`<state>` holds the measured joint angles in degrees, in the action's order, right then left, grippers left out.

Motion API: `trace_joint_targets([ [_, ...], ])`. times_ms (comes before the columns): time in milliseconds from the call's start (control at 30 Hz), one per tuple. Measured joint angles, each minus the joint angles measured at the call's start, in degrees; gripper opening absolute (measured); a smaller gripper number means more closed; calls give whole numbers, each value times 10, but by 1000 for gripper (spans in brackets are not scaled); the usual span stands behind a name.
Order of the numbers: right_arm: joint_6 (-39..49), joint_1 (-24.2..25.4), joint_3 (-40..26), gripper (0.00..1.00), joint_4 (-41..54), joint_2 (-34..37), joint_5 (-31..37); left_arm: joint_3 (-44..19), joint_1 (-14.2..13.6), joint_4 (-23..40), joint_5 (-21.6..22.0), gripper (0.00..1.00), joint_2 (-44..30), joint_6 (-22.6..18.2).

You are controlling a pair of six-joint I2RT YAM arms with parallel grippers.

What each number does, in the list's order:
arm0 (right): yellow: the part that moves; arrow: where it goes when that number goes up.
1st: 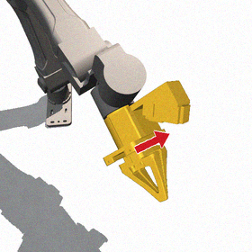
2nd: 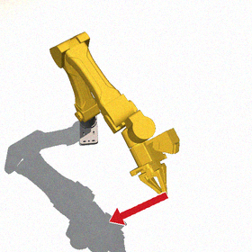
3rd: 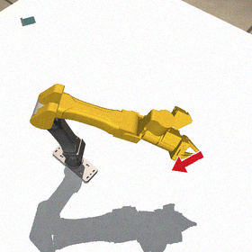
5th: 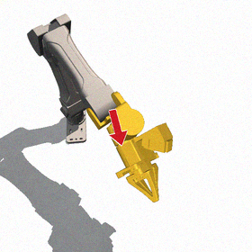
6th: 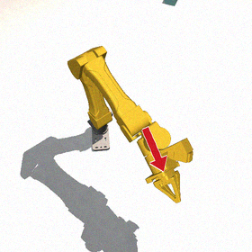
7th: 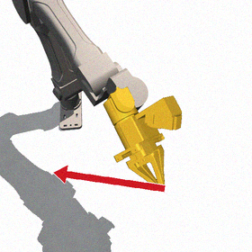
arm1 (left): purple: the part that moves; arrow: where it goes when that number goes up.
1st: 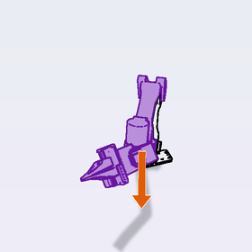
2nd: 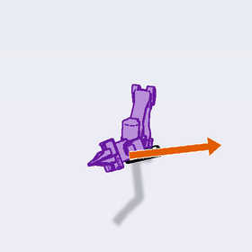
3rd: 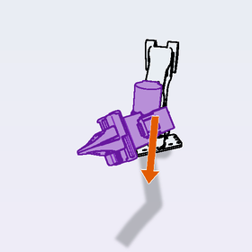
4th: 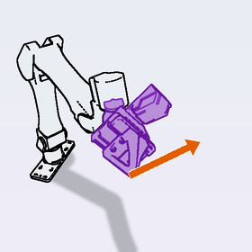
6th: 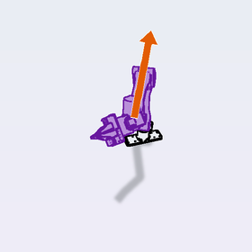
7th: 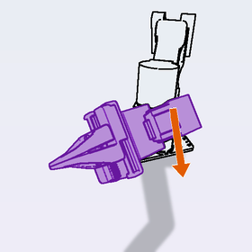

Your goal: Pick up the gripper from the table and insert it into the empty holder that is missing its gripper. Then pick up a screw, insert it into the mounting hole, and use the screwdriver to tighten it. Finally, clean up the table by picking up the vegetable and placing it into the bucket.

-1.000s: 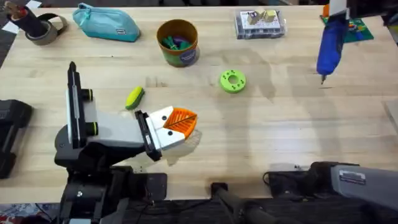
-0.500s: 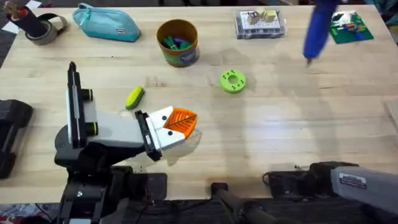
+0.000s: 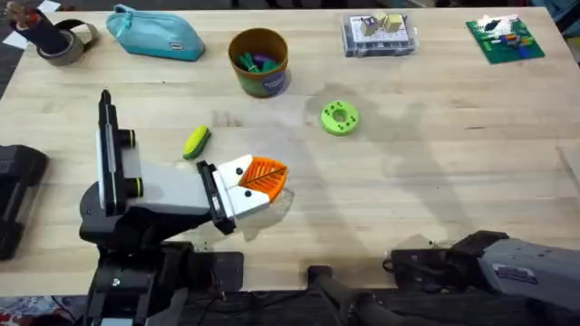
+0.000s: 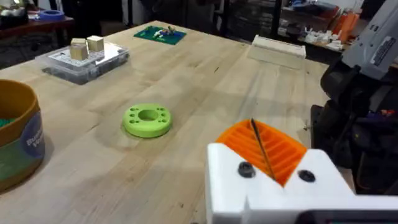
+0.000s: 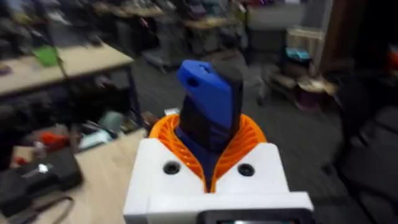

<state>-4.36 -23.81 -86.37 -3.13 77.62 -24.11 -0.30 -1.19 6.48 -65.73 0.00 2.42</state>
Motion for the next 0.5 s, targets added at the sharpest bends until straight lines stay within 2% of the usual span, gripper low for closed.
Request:
trace_joint_targets([
  [167, -43, -29, 0, 23, -98, 0, -74, 0, 0, 0, 0, 4, 0, 0],
  [500, -89, -94, 0, 23, -173, 4, -202, 0, 0, 0, 0, 4, 0, 0],
])
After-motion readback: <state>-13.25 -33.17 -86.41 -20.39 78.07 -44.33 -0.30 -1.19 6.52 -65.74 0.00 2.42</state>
